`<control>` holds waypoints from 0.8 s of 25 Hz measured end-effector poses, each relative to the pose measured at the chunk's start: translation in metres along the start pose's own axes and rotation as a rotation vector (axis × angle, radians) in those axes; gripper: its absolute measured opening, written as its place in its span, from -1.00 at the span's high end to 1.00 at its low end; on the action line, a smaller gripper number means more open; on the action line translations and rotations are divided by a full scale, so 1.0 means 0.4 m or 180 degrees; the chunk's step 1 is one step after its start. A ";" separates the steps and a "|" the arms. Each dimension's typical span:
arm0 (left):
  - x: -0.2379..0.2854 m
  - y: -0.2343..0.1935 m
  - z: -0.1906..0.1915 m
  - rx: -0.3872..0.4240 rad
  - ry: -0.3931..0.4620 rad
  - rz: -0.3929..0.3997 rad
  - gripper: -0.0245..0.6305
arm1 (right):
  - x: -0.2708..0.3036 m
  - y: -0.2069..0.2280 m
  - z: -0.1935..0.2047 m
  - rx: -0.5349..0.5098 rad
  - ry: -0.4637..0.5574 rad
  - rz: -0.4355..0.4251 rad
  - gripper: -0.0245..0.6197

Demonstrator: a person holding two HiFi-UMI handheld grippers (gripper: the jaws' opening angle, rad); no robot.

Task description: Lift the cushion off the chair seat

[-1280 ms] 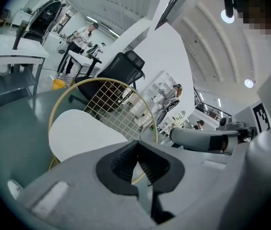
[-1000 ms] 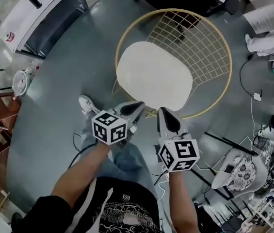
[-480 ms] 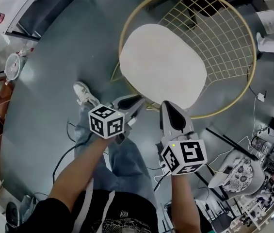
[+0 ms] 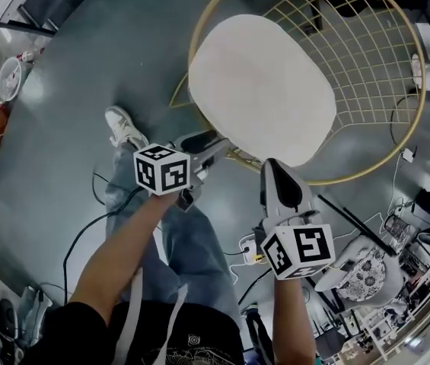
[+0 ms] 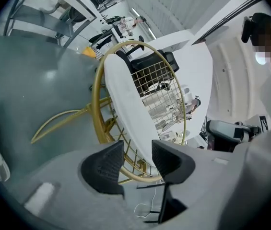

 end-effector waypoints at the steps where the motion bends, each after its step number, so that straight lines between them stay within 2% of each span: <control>1: 0.005 -0.001 0.000 -0.0013 0.0016 0.0014 0.34 | 0.001 0.002 0.003 -0.0004 -0.0011 -0.0006 0.92; 10: 0.045 -0.007 -0.027 -0.0163 0.0196 0.0035 0.35 | 0.003 0.016 0.002 -0.0037 -0.0058 -0.0028 0.92; 15: 0.065 -0.006 -0.052 -0.0273 0.0317 0.0132 0.36 | 0.003 0.027 0.011 -0.0010 -0.0090 -0.0012 0.92; 16: 0.067 -0.007 -0.055 -0.0286 0.0327 0.0125 0.40 | 0.003 0.029 0.014 -0.0001 -0.0098 -0.0009 0.92; 18: 0.068 -0.012 -0.057 -0.0324 0.0326 0.0108 0.64 | 0.004 0.032 0.019 0.0016 -0.0118 0.0000 0.92; 20: 0.067 -0.013 -0.059 -0.0408 0.0310 0.0165 0.75 | 0.005 0.033 0.018 0.0036 -0.0117 0.0004 0.92</control>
Point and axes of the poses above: the fingertips, and each gripper's own axes: x forward along the fingers, y to its right, z out of its underside, the point moved 5 cm from there along -x, backward along the fingers, and after that the axes turned 5 degrees about -y, right-handed, at the moved point
